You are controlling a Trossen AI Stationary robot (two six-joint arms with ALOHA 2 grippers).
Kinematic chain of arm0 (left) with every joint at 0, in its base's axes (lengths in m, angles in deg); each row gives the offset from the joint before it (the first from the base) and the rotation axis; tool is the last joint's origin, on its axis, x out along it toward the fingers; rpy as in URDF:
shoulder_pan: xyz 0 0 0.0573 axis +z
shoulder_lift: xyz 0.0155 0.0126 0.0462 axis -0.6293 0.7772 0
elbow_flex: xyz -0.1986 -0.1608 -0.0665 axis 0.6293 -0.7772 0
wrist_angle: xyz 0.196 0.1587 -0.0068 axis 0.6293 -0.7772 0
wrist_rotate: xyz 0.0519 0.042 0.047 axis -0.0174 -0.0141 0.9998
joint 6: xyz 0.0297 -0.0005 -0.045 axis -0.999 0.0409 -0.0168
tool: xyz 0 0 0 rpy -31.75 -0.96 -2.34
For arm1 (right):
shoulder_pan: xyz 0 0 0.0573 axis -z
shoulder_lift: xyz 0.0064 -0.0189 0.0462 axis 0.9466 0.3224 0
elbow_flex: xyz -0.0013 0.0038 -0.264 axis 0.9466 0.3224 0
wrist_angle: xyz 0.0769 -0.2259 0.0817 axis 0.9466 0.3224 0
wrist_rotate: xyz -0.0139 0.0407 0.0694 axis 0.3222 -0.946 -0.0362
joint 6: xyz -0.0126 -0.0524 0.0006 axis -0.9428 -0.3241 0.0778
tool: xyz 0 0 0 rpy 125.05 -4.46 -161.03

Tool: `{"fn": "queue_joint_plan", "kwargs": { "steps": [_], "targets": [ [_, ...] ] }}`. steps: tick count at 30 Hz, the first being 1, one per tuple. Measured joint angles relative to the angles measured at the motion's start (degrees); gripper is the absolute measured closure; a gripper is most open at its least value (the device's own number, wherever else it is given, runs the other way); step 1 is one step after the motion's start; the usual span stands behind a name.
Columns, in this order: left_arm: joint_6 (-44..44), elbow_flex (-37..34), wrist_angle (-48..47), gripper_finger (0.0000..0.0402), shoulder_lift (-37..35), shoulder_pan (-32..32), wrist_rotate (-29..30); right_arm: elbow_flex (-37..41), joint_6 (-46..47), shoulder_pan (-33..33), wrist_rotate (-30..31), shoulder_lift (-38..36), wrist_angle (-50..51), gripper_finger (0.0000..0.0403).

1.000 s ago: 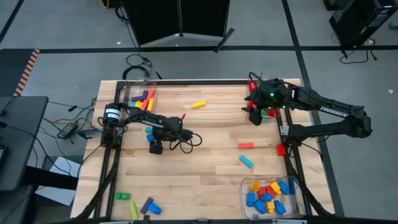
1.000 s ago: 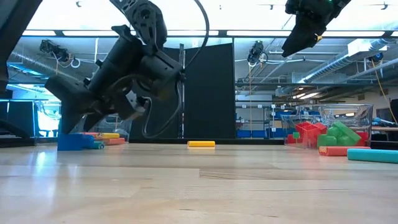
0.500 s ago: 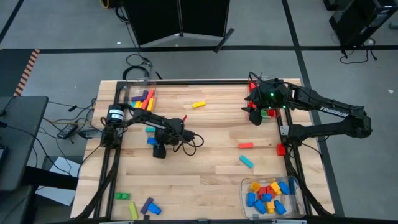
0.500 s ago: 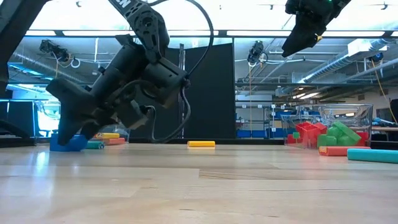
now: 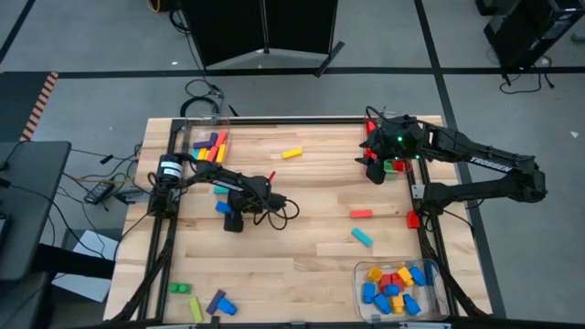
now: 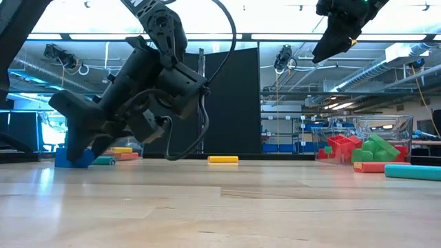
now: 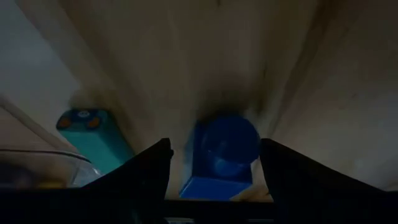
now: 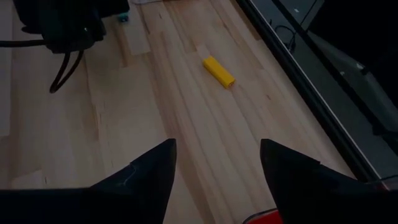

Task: Sort blocks by size
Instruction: Put the blue 1 stud game piece into the bottom transparent bin

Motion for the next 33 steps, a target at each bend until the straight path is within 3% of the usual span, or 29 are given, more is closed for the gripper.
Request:
{"fn": "queue_joint_plan", "kwargs": {
  "steps": [12,17,23,33],
  "targets": [
    [-2.8,-5.3,1.3,0.0151,0.0,-0.1,-0.7,0.0,0.0,0.0,0.0,0.0,0.0,0.0160],
    [-2.4,-6.5,2.2,0.0182,-0.2,-0.4,-0.7,0.0,0.0,0.0,0.0,0.0,0.0,0.0160],
    [-2.5,-5.3,3.0,0.0265,-0.1,-0.7,-1.3,0.0,0.0,0.0,0.0,0.0,0.0,0.0161],
    [-2.7,2.4,6.1,0.0269,-0.1,-0.6,-6.0,0.0,2.5,0.0,0.0,0.0,0.0,0.0162]
  ]
}}
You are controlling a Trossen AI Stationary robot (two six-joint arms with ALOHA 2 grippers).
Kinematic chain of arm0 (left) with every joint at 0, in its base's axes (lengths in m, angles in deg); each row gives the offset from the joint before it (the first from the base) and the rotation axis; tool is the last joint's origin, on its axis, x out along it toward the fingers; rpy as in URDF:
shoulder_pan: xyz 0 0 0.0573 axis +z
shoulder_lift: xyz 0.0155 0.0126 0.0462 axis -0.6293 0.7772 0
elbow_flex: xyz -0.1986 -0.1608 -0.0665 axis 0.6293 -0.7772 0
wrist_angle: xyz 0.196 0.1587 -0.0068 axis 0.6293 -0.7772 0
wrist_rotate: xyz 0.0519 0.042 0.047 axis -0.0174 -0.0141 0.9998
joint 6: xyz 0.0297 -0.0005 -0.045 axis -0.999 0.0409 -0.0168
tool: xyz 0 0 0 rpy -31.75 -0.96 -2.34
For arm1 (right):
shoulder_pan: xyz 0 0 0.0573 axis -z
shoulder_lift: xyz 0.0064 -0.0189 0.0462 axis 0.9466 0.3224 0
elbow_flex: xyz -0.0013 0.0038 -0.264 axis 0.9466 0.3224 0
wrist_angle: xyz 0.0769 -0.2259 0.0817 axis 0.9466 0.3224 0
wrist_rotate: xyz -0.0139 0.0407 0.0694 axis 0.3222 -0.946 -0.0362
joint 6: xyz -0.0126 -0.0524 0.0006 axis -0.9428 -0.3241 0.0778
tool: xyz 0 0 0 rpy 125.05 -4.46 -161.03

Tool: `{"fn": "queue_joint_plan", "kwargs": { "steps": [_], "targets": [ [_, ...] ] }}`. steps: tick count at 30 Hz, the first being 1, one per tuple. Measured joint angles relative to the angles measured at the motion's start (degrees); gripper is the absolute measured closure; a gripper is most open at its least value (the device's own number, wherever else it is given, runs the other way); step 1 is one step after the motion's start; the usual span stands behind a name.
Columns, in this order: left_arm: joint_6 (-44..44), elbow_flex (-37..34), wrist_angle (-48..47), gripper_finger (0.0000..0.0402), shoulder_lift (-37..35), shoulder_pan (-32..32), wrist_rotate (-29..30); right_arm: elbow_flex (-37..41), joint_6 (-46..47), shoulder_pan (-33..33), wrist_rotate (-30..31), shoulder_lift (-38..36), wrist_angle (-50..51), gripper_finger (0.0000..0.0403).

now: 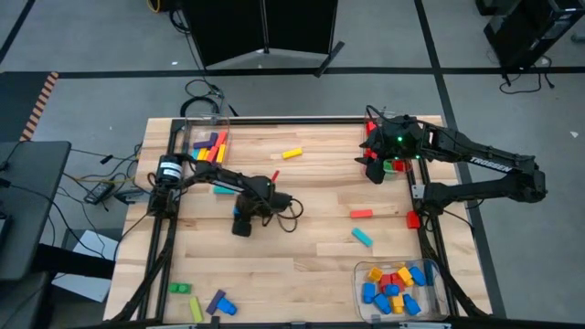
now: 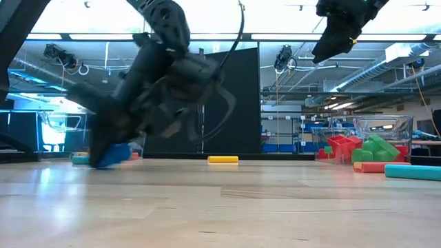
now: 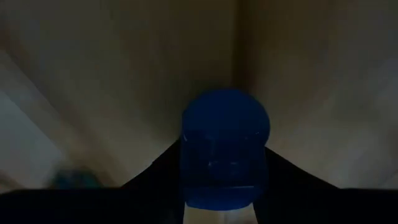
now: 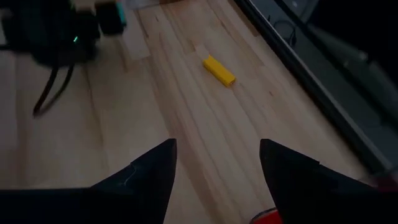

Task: Sort blocks by size
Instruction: Put the blue 1 stud game piece into the bottom transparent bin

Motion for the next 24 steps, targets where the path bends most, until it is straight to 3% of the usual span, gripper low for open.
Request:
{"fn": "queue_joint_plan", "kwargs": {
  "steps": [7,16,24],
  "targets": [
    [0.9,10.8,1.0,0.0269,-0.6,0.6,0.3,0.0,15.7,0.0,-0.2,-0.1,0.5,0.0161],
    [4.8,27.2,0.5,0.0269,-0.7,4.3,2.7,0.0,18.8,0.0,-4.1,-1.8,6.3,0.0165],
    [7.7,41.4,5.1,0.0269,-0.7,7.3,2.9,0.0,21.6,0.0,-6.1,-11.0,6.2,0.0171]
  ]
}}
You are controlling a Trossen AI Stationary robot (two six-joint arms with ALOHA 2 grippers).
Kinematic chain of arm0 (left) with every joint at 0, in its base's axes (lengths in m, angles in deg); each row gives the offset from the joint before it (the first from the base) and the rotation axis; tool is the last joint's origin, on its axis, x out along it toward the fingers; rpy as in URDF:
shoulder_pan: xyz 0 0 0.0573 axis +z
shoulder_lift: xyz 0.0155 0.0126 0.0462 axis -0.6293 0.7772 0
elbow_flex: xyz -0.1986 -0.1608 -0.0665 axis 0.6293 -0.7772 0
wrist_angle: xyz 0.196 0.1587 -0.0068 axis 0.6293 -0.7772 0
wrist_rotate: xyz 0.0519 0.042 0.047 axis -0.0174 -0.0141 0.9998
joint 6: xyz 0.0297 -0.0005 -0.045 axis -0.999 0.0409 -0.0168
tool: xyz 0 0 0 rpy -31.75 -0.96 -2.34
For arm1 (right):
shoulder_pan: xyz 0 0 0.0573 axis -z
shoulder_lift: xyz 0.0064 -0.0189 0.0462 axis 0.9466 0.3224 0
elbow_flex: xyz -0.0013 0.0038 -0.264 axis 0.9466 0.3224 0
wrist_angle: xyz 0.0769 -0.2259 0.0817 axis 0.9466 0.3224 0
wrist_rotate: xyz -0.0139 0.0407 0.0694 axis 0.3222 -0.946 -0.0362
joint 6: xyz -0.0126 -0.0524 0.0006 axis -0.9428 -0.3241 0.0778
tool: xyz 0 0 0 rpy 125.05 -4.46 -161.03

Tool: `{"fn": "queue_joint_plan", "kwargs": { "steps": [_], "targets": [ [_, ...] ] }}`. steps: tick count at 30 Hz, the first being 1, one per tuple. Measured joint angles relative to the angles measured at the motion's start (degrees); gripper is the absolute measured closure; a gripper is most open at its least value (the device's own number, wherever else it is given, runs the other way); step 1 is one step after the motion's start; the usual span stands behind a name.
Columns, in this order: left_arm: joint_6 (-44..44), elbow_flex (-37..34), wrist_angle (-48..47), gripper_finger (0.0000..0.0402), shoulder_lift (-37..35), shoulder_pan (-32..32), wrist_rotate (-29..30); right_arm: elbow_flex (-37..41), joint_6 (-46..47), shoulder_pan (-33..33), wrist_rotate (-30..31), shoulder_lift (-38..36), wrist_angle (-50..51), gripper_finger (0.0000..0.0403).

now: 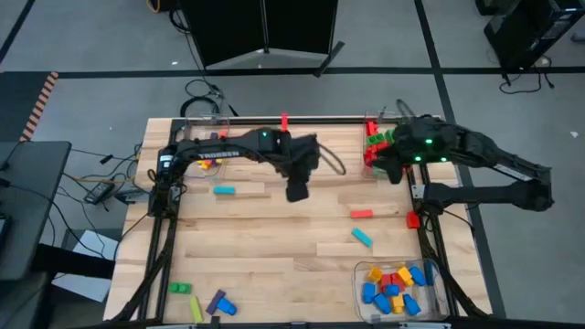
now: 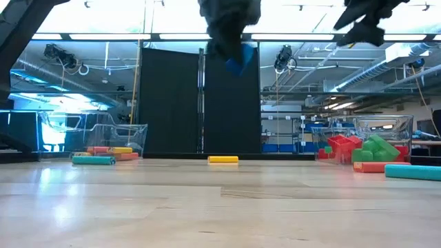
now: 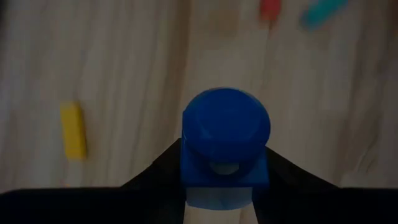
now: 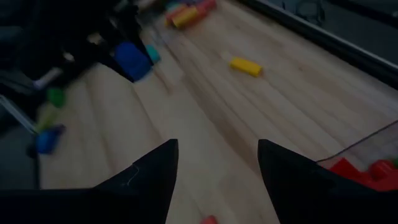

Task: Sort blocks by size
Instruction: Put the blue 1 stud game piece into the bottom transparent bin

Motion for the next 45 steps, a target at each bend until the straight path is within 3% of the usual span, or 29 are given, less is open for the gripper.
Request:
{"fn": "queue_joint_plan", "kwargs": {
  "steps": [8,18,23,35,45],
  "targets": [
    [0.7,5.0,20.1,0.0269,0.0,0.1,-3.1,0.0,4.5,0.0,-3.1,-6.4,-3.8,0.0178],
    [6.3,5.0,36.3,0.0269,0.0,0.5,-4.9,0.0,0.3,-4.3,-6.0,-4.2,-18.1,0.0207],
    [12.0,5.0,43.6,0.0267,0.0,1.6,-9.6,0.0,-2.0,-6.5,-6.4,-1.5,-29.0,0.0210],
    [15.1,5.2,49.6,0.0266,-0.5,3.3,-16.9,-0.1,-3.7,-6.4,-6.1,4.1,-42.9,0.0210],
    [15.5,5.0,50.7,0.0265,0.1,4.6,-19.1,-0.3,-4.6,-2.3,1.4,1.6,-39.3,0.0211]
  ]
}}
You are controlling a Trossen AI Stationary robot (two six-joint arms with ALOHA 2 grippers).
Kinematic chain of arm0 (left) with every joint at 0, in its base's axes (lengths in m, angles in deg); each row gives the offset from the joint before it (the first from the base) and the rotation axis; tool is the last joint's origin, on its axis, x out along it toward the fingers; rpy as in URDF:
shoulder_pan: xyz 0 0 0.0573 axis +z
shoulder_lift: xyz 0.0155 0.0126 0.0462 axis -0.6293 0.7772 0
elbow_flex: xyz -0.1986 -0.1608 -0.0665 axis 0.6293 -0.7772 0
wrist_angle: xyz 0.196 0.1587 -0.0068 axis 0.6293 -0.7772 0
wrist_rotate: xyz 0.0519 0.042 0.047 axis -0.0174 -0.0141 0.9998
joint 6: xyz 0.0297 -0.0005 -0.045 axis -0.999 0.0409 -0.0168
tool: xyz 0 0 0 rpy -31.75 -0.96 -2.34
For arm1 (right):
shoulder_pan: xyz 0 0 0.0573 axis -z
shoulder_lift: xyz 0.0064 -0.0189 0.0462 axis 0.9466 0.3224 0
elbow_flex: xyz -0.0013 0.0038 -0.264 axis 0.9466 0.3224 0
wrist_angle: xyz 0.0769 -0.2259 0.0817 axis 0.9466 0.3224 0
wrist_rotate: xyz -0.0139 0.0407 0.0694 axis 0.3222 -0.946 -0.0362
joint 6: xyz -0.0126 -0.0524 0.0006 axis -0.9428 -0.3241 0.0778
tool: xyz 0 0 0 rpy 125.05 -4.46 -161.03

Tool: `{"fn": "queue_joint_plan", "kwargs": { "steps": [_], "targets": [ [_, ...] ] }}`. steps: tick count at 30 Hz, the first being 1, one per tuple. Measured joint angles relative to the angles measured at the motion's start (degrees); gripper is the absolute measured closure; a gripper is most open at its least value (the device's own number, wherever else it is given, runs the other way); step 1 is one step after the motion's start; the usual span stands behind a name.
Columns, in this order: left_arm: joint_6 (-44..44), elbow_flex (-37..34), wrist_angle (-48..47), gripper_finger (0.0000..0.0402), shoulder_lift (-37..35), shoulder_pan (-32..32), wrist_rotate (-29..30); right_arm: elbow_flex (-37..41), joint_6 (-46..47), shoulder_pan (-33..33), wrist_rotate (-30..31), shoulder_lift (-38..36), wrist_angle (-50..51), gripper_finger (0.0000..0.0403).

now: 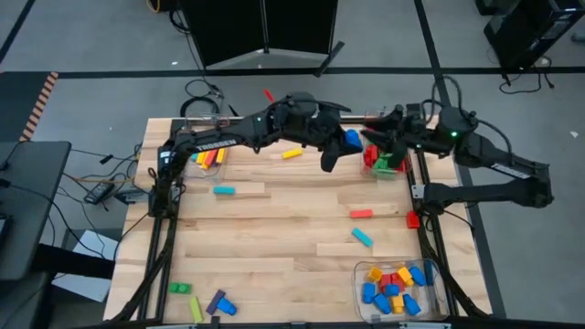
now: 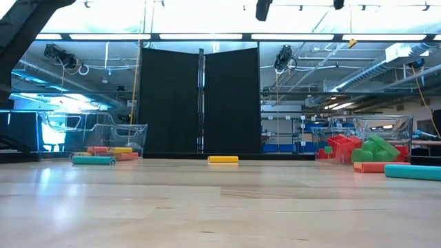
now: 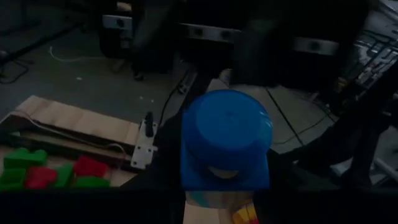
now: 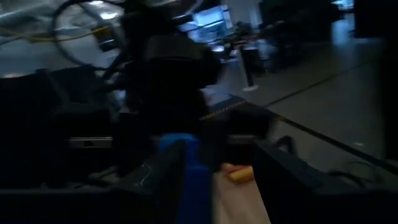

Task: Sort blocks by size
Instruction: Put the blue 1 stud game piece into the bottom transparent bin

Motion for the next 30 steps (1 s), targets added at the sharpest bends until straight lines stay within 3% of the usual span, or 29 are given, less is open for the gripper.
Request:
{"fn": "queue_joint_plan", "kwargs": {
  "steps": [4,15,30],
  "targets": [
    [-0.1,0.0,1.2,0.0264,-0.1,0.6,-0.8,-0.8,0.1,1.4,2.3,-0.2,3.8,0.0211],
    [-0.5,0.0,2.3,0.0264,-0.1,1.4,-2.1,-0.8,2.0,1.1,-2.0,2.6,-1.0,0.0205],
    [-0.4,0.1,3.9,0.0264,-0.2,2.0,-3.7,-0.8,0.3,1.1,-4.6,2.7,-9.6,0.0136]
  ]
}}
